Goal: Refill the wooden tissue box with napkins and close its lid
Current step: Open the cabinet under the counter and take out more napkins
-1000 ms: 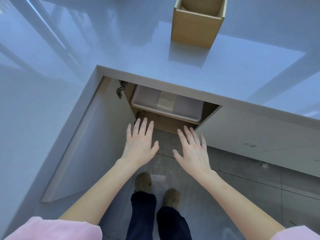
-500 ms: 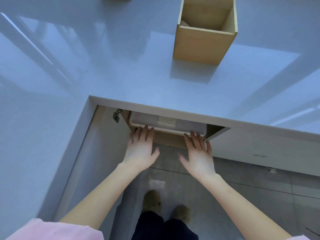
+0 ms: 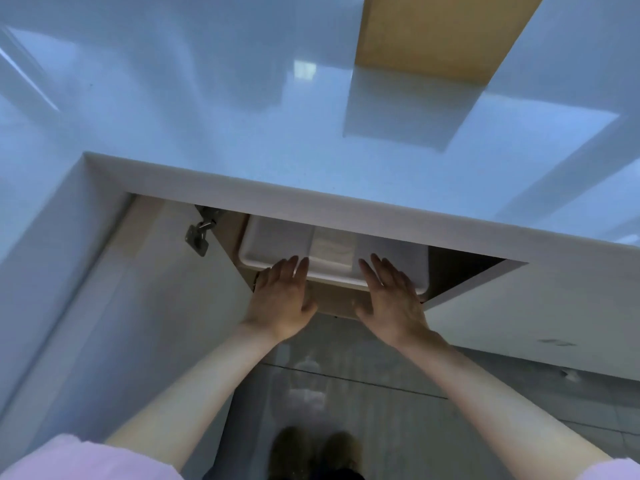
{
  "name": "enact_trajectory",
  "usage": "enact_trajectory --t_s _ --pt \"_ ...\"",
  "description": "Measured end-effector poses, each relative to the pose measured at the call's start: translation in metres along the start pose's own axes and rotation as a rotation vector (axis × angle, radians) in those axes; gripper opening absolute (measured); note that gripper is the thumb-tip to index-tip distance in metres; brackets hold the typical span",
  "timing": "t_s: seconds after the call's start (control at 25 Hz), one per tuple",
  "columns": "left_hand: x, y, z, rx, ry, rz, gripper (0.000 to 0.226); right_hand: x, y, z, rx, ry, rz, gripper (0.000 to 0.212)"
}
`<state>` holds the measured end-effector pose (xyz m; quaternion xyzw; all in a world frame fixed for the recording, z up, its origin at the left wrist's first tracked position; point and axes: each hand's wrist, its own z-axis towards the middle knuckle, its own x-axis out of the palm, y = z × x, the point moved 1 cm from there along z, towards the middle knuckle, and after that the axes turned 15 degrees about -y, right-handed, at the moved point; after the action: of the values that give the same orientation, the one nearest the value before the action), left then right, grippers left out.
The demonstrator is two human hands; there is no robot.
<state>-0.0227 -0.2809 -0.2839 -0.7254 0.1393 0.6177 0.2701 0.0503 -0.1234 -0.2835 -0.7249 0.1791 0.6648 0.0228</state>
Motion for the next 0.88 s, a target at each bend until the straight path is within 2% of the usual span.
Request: enact_trajectory --t_s 0.08,0.16,0.32,0.48,0.6,0.68,0.8,0.88 --pt "0.018 0.008 0.011 -0.011 -0.028 -0.011 0.066 0.014 -0.006 0.013 -0.001 -0.020 0.015 0.067" --pt "0.030 0.014 0.023 -0.027 -0.066 -0.035 0.065 0.027 -0.010 0.028 0.053 -0.111 0.097 0.063" --pt "0.055 0.022 0.047 -0.149 -0.120 -0.211 0.059 0.054 -0.017 0.061 0.301 -0.214 0.433 0.055" --pt "0.071 0.022 0.082 -0.303 -0.072 -0.399 0.048 0.072 -0.024 0.094 0.579 -0.066 0.587 0.051" --pt "0.082 0.014 0.099 -0.413 -0.021 -0.532 0.046 0.080 -0.025 0.110 0.719 -0.091 0.794 0.035" --pt "0.090 0.010 0.104 -0.431 -0.023 -0.547 0.046 0.082 -0.026 0.115 0.791 -0.082 0.904 0.028" --pt "0.097 0.007 0.107 -0.428 -0.041 -0.509 0.041 0.085 -0.031 0.120 0.833 0.021 0.978 0.039" --pt "0.099 0.008 0.108 -0.433 -0.045 -0.517 0.039 0.083 -0.030 0.121 0.841 0.056 0.997 0.038"
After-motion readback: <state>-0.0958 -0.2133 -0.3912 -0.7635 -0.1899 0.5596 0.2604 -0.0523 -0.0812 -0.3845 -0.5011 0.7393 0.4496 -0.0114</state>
